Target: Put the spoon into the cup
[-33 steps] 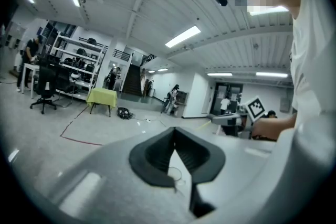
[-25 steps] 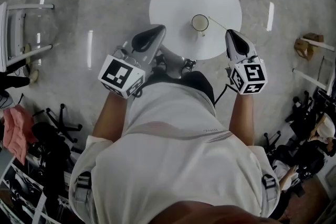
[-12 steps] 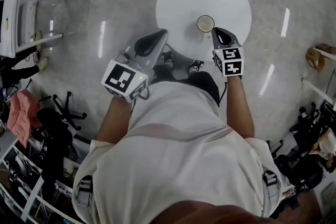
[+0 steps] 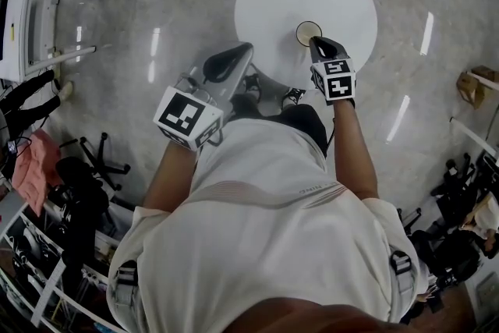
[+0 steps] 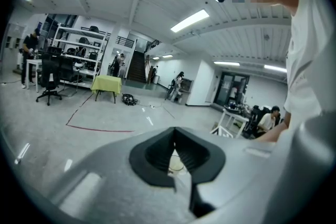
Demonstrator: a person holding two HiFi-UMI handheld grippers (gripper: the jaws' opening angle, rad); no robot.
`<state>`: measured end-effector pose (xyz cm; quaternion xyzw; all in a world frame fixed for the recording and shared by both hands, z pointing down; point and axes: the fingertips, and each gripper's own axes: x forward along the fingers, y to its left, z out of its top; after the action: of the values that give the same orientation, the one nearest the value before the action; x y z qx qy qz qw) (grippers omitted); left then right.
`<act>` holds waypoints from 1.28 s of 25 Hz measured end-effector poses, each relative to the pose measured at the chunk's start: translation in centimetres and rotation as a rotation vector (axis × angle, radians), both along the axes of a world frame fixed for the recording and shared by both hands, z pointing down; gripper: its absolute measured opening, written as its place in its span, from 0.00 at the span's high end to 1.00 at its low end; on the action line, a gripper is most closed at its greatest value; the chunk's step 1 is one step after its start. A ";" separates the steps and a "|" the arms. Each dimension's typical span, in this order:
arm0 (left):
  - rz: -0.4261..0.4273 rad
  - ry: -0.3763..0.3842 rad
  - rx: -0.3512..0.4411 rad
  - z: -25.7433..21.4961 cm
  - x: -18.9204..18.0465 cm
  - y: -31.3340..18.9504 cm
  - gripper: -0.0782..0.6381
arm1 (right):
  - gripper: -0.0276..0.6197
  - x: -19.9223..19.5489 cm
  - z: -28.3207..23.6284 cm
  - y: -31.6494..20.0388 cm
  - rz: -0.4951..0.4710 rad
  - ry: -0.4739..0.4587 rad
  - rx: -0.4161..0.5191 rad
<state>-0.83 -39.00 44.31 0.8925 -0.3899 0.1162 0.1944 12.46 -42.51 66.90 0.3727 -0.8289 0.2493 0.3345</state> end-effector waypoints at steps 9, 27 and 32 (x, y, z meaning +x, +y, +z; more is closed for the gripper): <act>0.053 0.023 0.030 -1.2 0.7 0.3 0.89 | 0.79 1.6 -5.4 -0.1 0.079 -0.036 0.143; 0.251 0.091 0.238 -10.4 12.9 2.6 0.89 | 0.95 11.5 -33.4 6.2 0.183 -0.239 0.705; 0.259 0.094 0.294 -12.8 14.2 3.3 0.89 | 0.95 13.8 -34.0 7.4 0.241 -0.276 0.690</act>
<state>13.39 -35.72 31.50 0.9584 -0.2754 0.0404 0.0634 26.30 -35.13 32.90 0.5209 -0.8515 0.0411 0.0431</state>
